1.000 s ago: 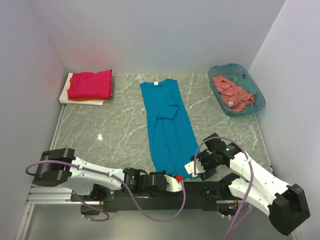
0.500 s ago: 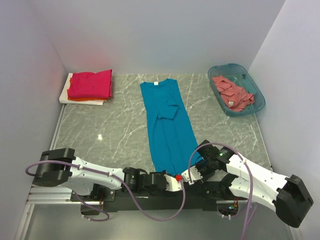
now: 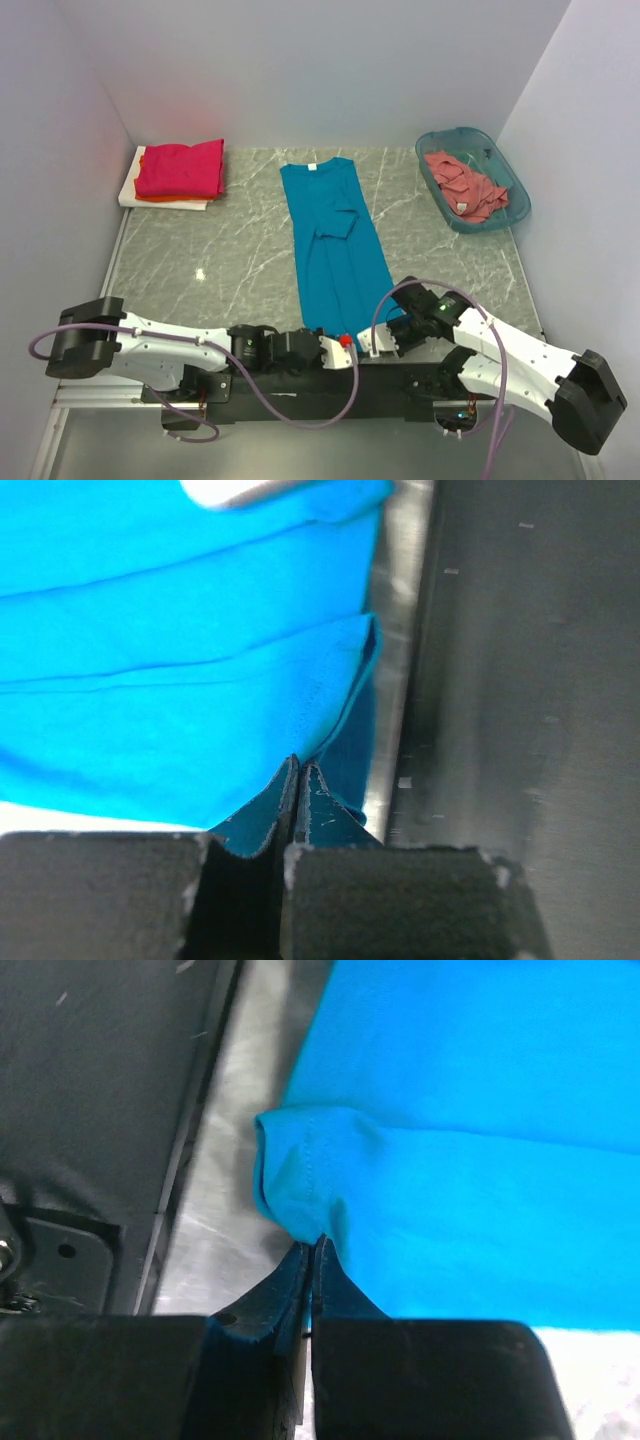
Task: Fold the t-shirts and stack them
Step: Fold the tshirt
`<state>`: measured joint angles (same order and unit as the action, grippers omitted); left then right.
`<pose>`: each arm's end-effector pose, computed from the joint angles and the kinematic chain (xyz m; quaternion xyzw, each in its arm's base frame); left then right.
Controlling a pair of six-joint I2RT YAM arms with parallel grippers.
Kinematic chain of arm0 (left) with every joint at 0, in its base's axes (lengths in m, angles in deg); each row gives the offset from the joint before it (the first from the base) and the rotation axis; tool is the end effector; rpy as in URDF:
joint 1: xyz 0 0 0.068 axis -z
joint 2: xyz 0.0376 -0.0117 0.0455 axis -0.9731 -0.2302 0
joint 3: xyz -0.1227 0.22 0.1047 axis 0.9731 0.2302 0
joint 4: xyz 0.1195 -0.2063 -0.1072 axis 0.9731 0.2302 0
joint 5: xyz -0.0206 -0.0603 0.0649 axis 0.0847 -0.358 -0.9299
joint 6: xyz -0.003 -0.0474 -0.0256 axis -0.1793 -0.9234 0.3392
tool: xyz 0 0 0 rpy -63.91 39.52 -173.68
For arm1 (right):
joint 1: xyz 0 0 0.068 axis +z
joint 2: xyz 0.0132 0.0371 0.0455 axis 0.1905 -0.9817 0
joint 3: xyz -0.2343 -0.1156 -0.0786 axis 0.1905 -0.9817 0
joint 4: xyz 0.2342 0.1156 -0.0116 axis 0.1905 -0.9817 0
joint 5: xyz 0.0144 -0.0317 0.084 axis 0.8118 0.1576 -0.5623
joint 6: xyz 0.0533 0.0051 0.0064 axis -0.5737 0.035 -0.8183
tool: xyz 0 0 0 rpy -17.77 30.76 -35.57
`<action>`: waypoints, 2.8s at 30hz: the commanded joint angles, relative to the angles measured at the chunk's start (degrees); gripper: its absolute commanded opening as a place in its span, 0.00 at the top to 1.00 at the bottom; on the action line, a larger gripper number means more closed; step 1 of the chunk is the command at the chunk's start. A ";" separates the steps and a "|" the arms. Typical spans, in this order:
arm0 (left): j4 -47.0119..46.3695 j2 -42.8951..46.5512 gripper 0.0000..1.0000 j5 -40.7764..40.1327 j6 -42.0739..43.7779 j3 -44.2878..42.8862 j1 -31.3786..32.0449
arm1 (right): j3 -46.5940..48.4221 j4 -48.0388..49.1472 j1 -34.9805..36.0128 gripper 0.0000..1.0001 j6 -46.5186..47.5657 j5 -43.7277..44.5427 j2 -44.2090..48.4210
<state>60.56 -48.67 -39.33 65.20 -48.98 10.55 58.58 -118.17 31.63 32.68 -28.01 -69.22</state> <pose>0.0222 -0.2512 0.1910 0.6228 0.6415 -0.1696 0.4145 0.0905 0.0996 0.1605 -0.8326 0.5068 0.1276 0.1834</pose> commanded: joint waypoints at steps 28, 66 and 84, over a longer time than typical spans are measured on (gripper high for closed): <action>-14.12 -18.66 0.99 27.80 15.37 -18.51 -51.64 | 57.30 10.23 -18.97 1.00 -11.91 0.50 -49.43; -21.36 -21.15 0.01 22.16 -2.23 -33.46 -68.96 | 73.39 29.15 -26.60 0.27 -41.28 9.59 -61.49; 0.67 -2.77 0.08 21.74 25.99 -8.07 -47.43 | 33.24 9.25 -28.46 0.26 11.20 -16.02 -33.27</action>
<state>67.27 -56.78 -16.30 76.45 -60.68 -35.87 93.09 -115.40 3.71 36.09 -41.78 -105.86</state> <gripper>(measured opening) 0.922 0.735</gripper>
